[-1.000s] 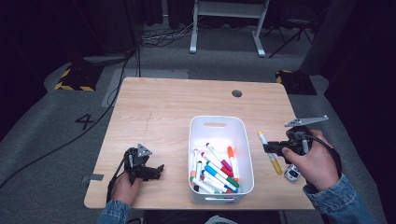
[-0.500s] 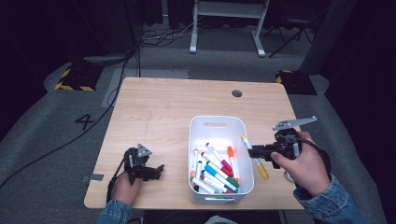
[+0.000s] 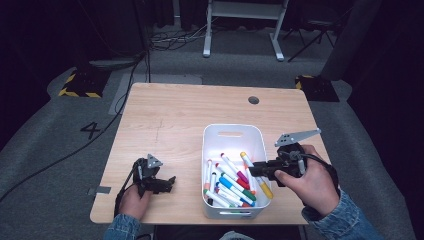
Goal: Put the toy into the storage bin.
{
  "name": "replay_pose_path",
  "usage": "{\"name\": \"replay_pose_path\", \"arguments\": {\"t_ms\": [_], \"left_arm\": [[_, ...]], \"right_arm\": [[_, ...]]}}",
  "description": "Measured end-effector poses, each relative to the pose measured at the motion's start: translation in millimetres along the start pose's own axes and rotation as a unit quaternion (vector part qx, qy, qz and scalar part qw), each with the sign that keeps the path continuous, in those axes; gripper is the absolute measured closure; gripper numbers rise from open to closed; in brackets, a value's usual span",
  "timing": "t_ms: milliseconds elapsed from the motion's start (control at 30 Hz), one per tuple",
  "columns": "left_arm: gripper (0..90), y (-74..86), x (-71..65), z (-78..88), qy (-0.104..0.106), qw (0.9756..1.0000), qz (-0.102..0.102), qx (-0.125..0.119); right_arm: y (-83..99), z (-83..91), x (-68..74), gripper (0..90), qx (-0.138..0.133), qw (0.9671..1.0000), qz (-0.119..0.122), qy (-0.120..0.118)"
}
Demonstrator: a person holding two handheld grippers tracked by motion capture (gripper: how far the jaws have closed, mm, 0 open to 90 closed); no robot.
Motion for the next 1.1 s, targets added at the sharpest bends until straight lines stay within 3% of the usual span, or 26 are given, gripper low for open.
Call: {"name": "replay_pose_path", "arguments": {"t_ms": [200,467,1100], "left_arm": [[0.0,0.1,0.0,0.0,0.000,1.0000,-0.001,0.001],[0.0,0.0,0.8,0.3,-0.002,1.0000,-0.003,0.001],[0.0,0.1,0.6,0.2,-0.001,1.0000,-0.003,0.001]], "right_arm": [[5.4,-13.0,4.2,77.0,0.024,0.9997,0.008,-0.004],[12.0,-30.0,1.5,77.1,0.063,0.9978,0.019,0.008],[26.5,-63.5,-5.0,77.0,0.139,0.9895,0.031,0.026]]}}
Point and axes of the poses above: each handheld gripper's, and its own axes: z roughly backward along the jaws, y roughly out of its underside, x roughly to its left, the point moved 10 cm from there along -z, roughly forward along the jaws, and after that the axes turned 8 degrees about x, right-handed, at the moved point
